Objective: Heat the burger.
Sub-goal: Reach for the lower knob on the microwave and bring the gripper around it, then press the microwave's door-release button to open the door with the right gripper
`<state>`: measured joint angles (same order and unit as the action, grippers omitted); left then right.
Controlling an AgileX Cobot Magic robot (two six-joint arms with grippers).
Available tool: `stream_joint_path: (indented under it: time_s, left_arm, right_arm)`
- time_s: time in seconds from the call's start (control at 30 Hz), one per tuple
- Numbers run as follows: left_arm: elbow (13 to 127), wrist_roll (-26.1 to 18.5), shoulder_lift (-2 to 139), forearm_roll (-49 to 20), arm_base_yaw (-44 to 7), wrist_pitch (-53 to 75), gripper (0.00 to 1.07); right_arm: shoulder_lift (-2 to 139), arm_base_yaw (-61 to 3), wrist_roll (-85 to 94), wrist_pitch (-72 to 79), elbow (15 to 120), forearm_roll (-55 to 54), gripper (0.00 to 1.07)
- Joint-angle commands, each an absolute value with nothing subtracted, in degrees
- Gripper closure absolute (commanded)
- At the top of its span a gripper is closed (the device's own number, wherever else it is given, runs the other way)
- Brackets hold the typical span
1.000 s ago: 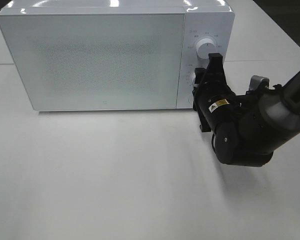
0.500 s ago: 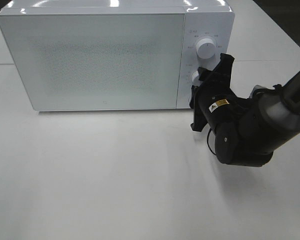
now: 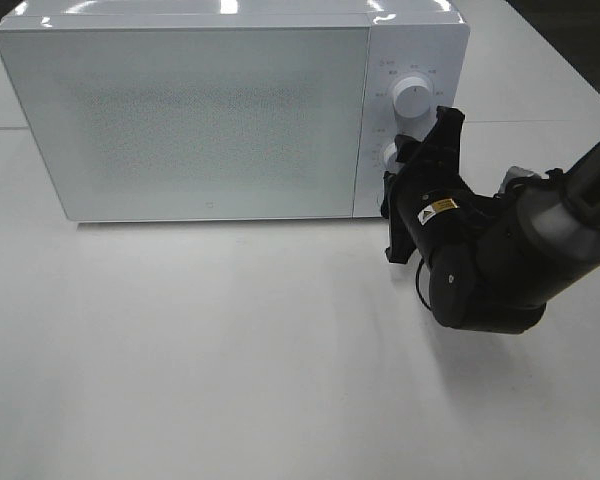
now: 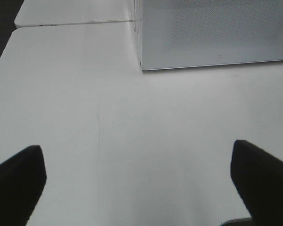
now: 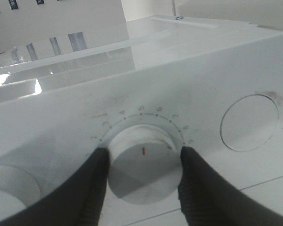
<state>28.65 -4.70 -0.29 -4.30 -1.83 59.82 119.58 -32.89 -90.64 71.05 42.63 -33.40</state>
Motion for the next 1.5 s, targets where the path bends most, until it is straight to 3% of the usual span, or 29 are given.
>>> stream_joint_path:
  time_s: [0.03, 0.13, 0.17, 0.2, 0.27, 0.3, 0.37, 0.43, 0.87, 1.13, 1.5]
  left_arm:
    - [28.5, -4.7, -1.5, -4.6, -1.7, 59.3, 0.07]
    - [28.5, -4.7, -1.5, -4.6, -1.7, 59.3, 0.07]
    - [28.5, -4.7, -1.5, -4.6, -1.7, 59.3, 0.07]
    - [28.5, -4.7, -1.5, -4.6, -1.7, 59.3, 0.07]
    - [28.5, -4.7, -1.5, -4.6, -1.7, 59.3, 0.07]
    - [28.5, -4.7, -1.5, -4.6, -1.7, 59.3, 0.07]
    - [28.5, -4.7, -1.5, -4.6, -1.7, 59.3, 0.07]
    - [28.5, -4.7, -1.5, -4.6, -1.7, 59.3, 0.07]
    - [28.5, -4.7, -1.5, -4.6, -1.7, 59.3, 0.07]
    - [28.5, -4.7, -1.5, -4.6, -1.7, 59.3, 0.07]
    - [28.5, -4.7, -1.5, -4.6, -1.7, 59.3, 0.07]
  right_arm:
    - [119.3, -33.0, -88.5, 77.7, 43.4, -33.3, 0.90]
    - [119.3, -33.0, -86.1, 77.8, 43.4, -35.4, 0.81]
    - [119.3, -33.0, -83.6, 77.8, 43.4, -36.8, 0.72]
    - [119.3, -33.0, -83.6, 77.8, 43.4, -36.8, 0.72]
    - [119.3, -33.0, -81.9, 77.8, 43.4, -39.0, 0.59]
    - [119.3, -33.0, -81.9, 77.8, 43.4, -39.0, 0.59]
    - [118.8, -33.0, -79.4, 77.8, 42.6, -40.6, 0.42]
    - [118.0, -33.0, -77.9, 77.8, 41.6, -40.6, 0.37]
    - [111.6, -33.1, -71.8, 74.8, 34.5, -32.7, 0.35]
    - [103.1, -33.0, -52.9, 57.1, 30.7, -25.2, 0.35]
    - [94.2, -33.0, -25.0, 34.4, 30.7, -25.2, 0.35]
